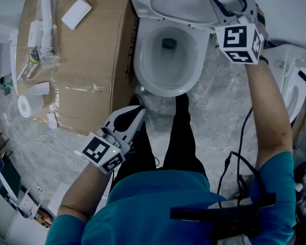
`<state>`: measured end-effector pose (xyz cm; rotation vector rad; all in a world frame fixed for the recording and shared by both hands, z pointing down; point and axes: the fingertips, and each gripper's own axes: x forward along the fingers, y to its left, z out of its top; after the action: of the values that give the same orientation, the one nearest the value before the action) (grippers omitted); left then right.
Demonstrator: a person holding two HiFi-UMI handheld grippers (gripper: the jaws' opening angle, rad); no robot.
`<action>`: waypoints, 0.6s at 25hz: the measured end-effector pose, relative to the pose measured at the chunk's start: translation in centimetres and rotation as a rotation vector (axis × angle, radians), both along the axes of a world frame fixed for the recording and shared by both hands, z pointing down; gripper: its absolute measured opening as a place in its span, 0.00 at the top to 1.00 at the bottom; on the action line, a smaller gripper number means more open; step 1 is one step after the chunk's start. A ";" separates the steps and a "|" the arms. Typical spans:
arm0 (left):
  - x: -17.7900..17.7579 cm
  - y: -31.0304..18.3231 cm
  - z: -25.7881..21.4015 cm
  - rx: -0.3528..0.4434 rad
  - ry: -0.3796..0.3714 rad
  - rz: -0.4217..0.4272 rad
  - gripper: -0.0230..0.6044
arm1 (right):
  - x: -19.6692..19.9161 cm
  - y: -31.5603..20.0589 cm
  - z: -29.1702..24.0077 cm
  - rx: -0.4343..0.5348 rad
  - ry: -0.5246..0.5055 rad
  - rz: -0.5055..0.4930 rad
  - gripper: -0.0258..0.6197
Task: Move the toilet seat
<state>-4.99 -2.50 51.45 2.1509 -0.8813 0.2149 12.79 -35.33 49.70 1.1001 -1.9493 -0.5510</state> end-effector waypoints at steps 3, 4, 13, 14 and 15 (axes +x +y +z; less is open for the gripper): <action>-0.1 0.0 0.1 -0.001 -0.003 0.001 0.98 | 0.0 0.0 0.0 0.007 0.010 -0.001 0.54; -0.2 0.0 0.1 -0.003 -0.003 0.000 0.98 | 0.0 0.0 0.0 0.008 0.014 0.002 0.54; -1.0 -0.2 0.2 -0.001 -0.003 -0.012 0.98 | 0.2 0.1 -0.5 0.058 0.036 0.055 0.50; -1.1 -0.2 0.2 -0.002 -0.002 -0.013 0.98 | 0.4 -0.1 -0.6 0.059 0.028 0.069 0.45; -1.1 -0.2 0.2 -0.003 -0.002 -0.013 0.98 | 0.6 -0.4 -0.8 0.056 0.017 0.083 0.40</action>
<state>-6.06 -2.72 51.68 2.1421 -0.8945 0.2116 13.36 -35.73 48.87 1.2021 -1.8740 -0.5705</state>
